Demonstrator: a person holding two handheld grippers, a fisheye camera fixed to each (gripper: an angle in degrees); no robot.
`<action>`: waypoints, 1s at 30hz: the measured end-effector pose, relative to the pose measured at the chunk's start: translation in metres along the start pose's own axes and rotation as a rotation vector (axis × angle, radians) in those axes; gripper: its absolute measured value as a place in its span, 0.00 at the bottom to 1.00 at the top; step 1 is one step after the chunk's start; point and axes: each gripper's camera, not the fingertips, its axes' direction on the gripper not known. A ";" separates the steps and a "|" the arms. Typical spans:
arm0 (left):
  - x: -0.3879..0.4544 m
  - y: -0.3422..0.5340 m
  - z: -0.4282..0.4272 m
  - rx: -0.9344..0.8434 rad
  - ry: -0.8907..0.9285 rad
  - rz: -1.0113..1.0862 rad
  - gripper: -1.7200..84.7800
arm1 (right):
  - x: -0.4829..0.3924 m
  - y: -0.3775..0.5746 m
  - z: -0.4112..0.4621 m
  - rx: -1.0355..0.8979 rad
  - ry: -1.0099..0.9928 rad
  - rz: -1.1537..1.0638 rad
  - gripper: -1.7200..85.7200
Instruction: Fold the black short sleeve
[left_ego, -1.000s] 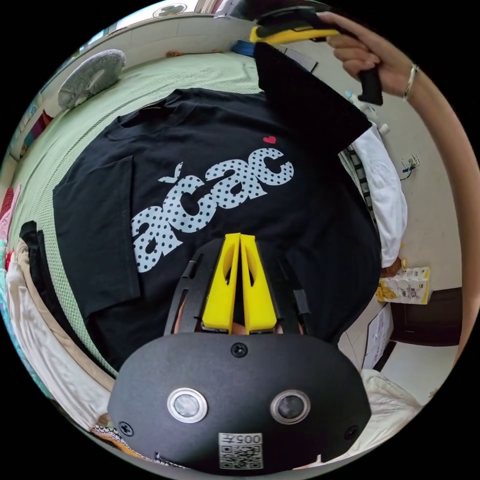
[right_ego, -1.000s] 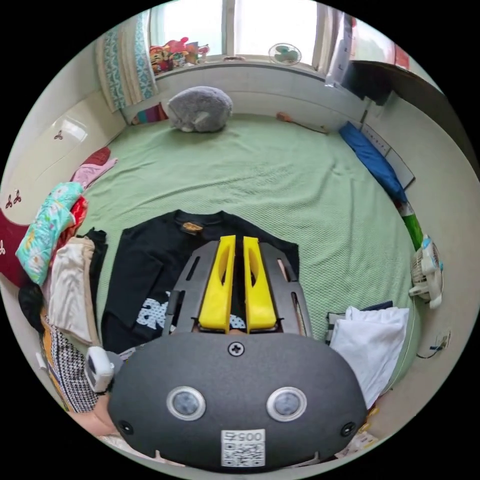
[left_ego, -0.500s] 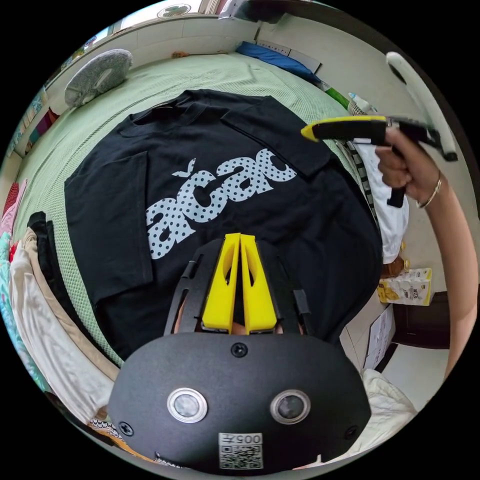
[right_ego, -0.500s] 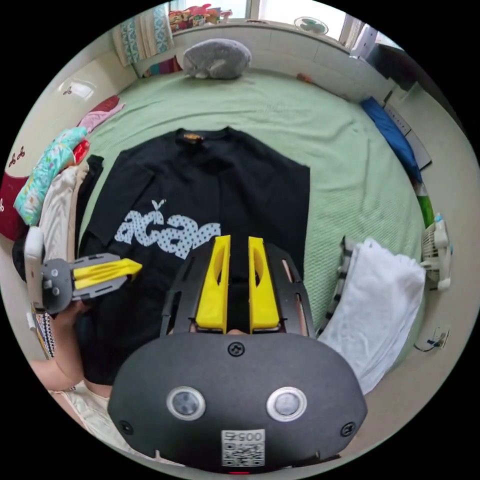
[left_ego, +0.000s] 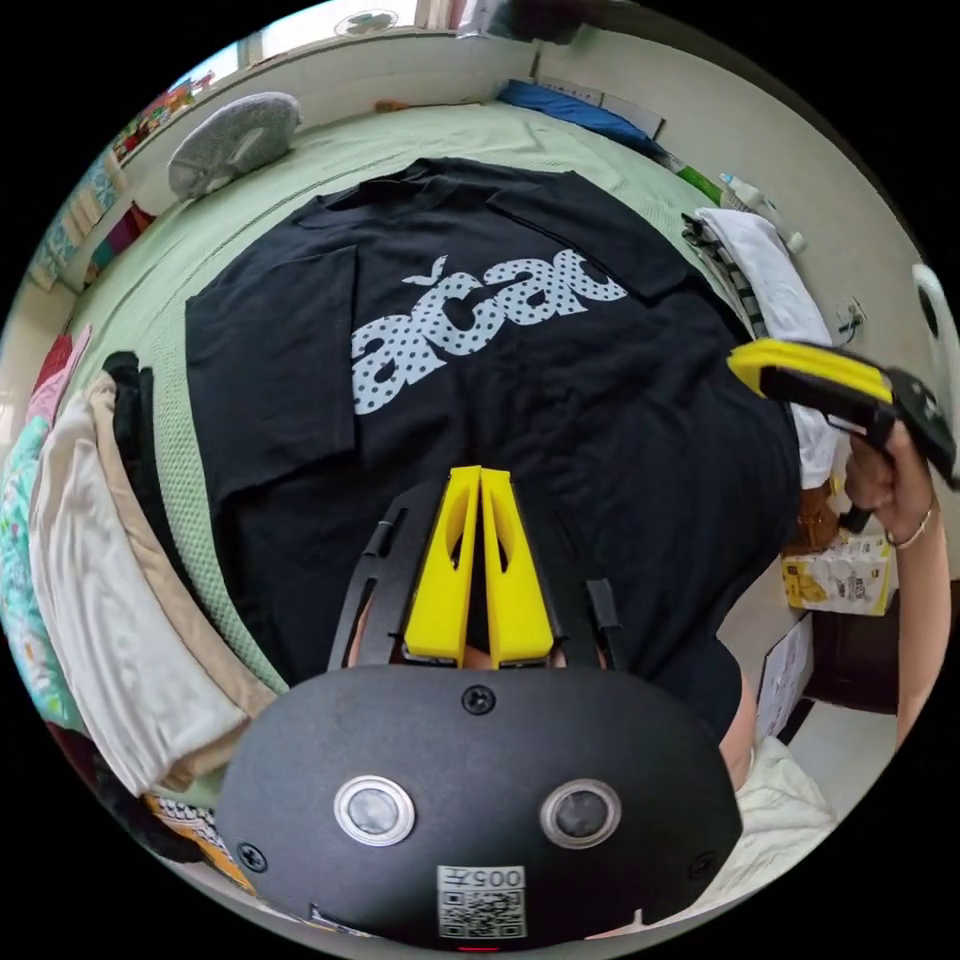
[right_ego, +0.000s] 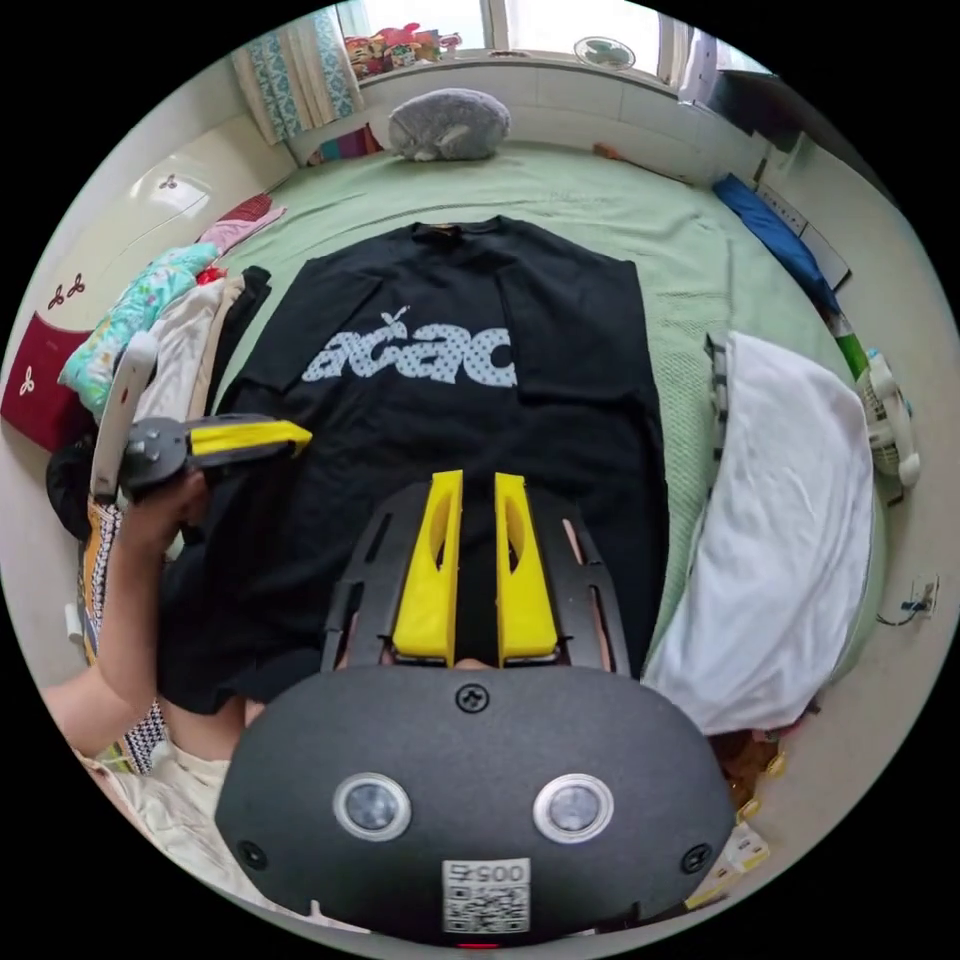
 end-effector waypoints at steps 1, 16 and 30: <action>-0.002 0.010 -0.006 -0.020 0.024 -0.006 0.01 | 0.006 0.022 -0.005 -0.017 0.021 0.006 0.09; -0.026 0.232 -0.160 -0.022 -0.117 -0.081 0.04 | 0.089 0.233 -0.037 0.063 0.059 0.248 0.10; -0.082 0.300 -0.170 -0.022 0.162 -0.178 0.16 | 0.117 0.281 -0.021 0.169 0.010 0.384 0.15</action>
